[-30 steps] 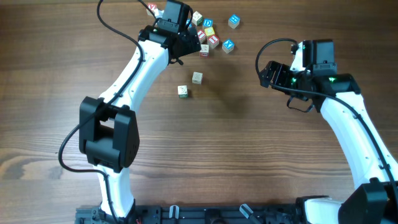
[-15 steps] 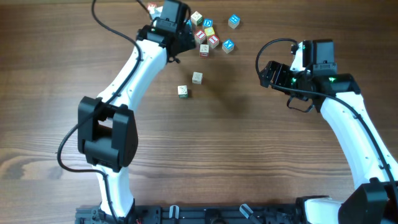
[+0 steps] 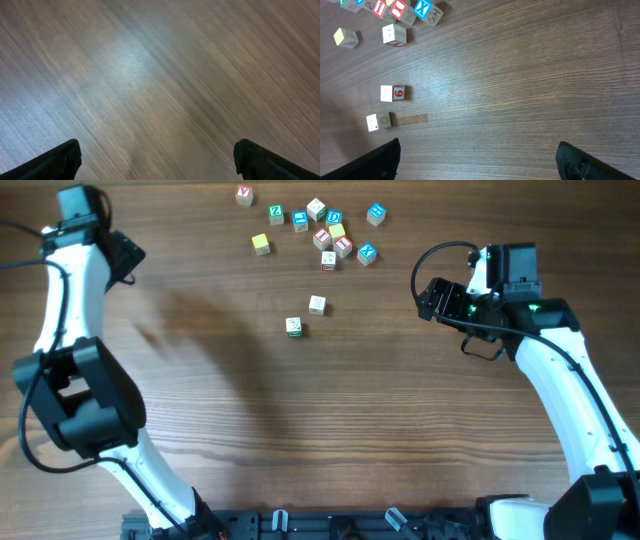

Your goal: Form a circle

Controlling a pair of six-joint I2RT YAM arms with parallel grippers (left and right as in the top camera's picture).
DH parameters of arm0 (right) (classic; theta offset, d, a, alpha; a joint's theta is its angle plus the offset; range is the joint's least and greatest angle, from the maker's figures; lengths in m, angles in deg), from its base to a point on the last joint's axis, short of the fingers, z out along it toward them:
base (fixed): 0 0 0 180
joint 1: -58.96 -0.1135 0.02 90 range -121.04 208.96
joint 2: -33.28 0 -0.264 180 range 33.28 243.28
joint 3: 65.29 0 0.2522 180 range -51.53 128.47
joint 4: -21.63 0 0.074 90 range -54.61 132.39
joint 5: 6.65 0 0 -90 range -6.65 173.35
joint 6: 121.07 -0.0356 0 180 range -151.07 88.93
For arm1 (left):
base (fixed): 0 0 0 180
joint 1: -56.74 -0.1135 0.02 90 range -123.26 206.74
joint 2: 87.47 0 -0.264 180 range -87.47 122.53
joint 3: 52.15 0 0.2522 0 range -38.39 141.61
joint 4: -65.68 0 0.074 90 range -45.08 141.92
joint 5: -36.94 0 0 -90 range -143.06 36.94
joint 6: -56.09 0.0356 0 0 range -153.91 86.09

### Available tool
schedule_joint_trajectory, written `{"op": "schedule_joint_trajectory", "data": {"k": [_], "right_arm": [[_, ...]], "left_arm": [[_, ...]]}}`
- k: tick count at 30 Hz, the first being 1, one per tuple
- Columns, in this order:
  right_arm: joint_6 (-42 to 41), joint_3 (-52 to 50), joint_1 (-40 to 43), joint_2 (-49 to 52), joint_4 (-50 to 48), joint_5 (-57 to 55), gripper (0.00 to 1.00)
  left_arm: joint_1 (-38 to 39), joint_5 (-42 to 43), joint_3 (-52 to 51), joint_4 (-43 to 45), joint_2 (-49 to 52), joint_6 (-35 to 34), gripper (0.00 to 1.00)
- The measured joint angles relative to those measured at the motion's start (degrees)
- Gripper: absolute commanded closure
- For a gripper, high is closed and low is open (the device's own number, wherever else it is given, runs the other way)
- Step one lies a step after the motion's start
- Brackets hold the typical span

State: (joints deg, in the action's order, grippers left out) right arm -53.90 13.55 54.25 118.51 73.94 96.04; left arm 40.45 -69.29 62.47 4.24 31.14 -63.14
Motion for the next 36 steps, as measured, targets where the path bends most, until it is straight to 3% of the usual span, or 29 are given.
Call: {"op": "schedule_joint_trajectory", "data": {"k": [9, 36], "right_arm": [[0.0, 0.0, 0.0, 0.0, 0.0, 0.0, 0.00], [0.0, 0.0, 0.0, 0.0, 0.0, 0.0, 0.00]], "left_arm": [[-5.9, 3.1, 0.0, -0.3, 0.0, 0.0, 0.00], [-6.1, 3.7, 0.0, -0.3, 0.0, 0.0, 0.00]]}}
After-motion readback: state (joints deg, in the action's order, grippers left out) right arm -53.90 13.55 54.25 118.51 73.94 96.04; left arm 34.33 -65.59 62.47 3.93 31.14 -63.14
